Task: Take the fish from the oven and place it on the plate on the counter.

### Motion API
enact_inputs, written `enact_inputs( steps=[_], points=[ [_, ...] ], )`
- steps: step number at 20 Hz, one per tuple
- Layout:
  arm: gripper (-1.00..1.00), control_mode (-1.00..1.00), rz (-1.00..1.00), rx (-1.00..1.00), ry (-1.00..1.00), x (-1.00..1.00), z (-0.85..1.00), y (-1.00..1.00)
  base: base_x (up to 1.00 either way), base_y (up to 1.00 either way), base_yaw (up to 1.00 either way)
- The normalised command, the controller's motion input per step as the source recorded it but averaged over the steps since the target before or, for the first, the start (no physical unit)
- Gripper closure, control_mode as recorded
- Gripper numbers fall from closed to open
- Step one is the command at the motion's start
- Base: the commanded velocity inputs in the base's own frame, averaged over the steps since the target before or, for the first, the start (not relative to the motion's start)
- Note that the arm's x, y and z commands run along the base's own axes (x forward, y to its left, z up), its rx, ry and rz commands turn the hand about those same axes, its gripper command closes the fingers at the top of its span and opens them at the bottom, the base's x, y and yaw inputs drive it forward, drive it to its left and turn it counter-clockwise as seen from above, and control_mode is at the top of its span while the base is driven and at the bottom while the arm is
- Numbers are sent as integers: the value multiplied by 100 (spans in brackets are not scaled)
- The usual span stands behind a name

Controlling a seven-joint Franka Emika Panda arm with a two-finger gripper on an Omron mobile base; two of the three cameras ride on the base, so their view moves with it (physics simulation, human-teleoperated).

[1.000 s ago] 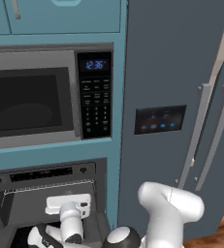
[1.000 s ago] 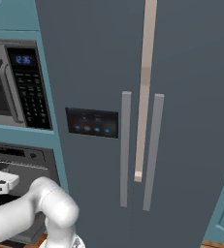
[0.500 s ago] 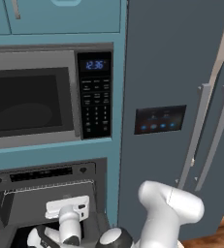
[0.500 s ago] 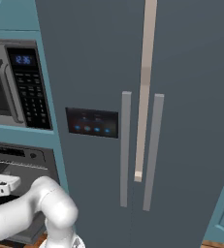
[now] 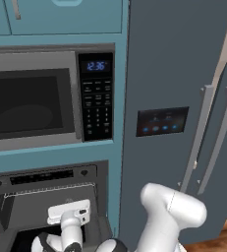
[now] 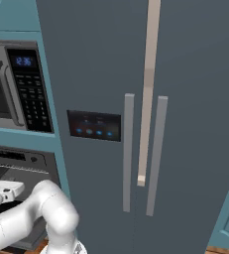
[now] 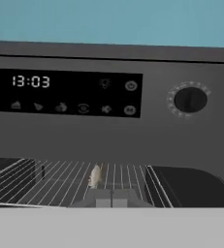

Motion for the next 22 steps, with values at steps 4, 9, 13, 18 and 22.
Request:
enact_inputs(
  steps=[4,9,13,18,22],
  points=[
    [100,-100,0,0,-6,21,-35,0,0,0,0],
    [100,-100,0,0,-5,17,-39,0,0,0,0],
    [100,-100,0,0,-9,32,-2,9,0,0,0],
    [100,-100,0,0,-10,38,-20,18,0,0,0],
    [100,-100,0,0,-18,22,-44,10,0,0,0]
  ],
)
